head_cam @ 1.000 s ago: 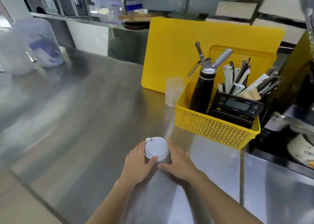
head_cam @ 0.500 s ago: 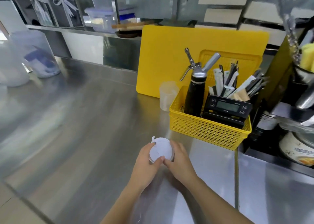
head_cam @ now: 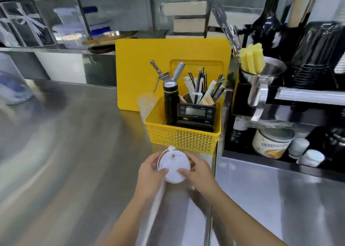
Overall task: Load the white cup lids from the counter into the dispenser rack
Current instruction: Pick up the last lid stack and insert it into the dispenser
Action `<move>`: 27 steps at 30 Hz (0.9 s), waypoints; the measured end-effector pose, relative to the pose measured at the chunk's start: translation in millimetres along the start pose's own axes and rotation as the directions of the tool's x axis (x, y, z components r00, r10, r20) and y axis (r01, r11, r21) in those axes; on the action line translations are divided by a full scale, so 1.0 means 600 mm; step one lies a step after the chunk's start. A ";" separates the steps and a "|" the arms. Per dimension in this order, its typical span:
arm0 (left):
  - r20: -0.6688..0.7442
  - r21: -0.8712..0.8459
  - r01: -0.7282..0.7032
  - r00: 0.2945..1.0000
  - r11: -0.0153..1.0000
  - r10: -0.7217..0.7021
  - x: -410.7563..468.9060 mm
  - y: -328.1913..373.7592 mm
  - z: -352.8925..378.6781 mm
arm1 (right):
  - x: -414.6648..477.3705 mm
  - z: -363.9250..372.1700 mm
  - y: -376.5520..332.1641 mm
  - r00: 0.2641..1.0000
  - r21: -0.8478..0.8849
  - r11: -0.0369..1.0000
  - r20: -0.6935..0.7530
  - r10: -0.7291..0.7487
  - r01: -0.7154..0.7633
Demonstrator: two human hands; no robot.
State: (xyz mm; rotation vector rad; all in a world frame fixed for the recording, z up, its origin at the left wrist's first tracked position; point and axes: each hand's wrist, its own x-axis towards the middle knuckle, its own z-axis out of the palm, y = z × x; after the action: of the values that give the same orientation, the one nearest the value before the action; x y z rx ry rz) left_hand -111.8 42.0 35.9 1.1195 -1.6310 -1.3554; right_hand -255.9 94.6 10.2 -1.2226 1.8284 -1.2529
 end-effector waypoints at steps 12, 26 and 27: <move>0.125 -0.048 -0.315 0.940 0.948 0.318 -0.023 0.245 0.211 | -0.059 -0.332 -0.086 0.915 -0.292 0.885 -0.071 -0.398 0.362; 0.548 0.083 -0.696 0.630 0.713 0.550 -0.033 0.432 0.573 | -0.117 -0.729 -0.080 0.822 -0.504 0.843 -0.388 -0.416 0.189; 0.576 0.093 -0.715 0.607 0.693 0.548 -0.025 0.439 0.593 | -0.116 -0.752 -0.080 0.830 -0.520 0.839 -0.388 -0.402 0.163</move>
State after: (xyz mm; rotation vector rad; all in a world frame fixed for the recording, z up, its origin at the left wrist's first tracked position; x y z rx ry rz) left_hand -477.6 198.9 230.5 0.2062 -2.4031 -0.9348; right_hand -594.7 320.7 221.8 -1.6054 2.4952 -1.4286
